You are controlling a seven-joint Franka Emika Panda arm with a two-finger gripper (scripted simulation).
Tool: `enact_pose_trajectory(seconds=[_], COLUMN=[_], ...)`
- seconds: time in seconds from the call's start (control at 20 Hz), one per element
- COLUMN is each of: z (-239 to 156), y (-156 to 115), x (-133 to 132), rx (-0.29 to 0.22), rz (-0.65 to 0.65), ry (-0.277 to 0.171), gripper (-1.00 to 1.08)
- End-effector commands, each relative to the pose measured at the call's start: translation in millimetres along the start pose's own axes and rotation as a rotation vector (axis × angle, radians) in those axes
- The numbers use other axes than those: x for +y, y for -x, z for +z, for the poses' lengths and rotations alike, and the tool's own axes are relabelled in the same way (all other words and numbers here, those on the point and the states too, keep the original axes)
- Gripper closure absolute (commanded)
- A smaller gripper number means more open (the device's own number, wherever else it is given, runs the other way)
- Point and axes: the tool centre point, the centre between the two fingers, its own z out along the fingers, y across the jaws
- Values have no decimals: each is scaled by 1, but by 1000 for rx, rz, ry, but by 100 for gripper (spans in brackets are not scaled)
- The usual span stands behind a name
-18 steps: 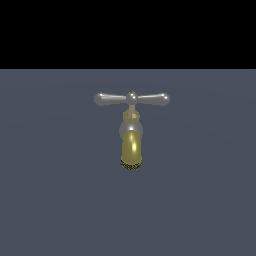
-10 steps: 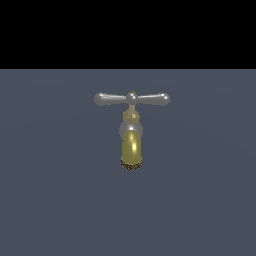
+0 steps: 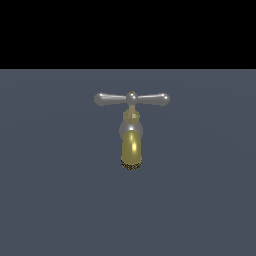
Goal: Turn on the faucet by rotating a designated handle.
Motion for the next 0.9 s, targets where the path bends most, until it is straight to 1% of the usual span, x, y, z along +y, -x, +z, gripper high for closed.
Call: enact_pose_trajectory(seconds=[0.0,0.4,0.85], z=[8,41,78], y=[-2,-15,-36], x=[7,35,64], rx=[-1,-6,-11], rz=[-48,-231,-441], ry=[1,4,8], gripper=[108,108,108])
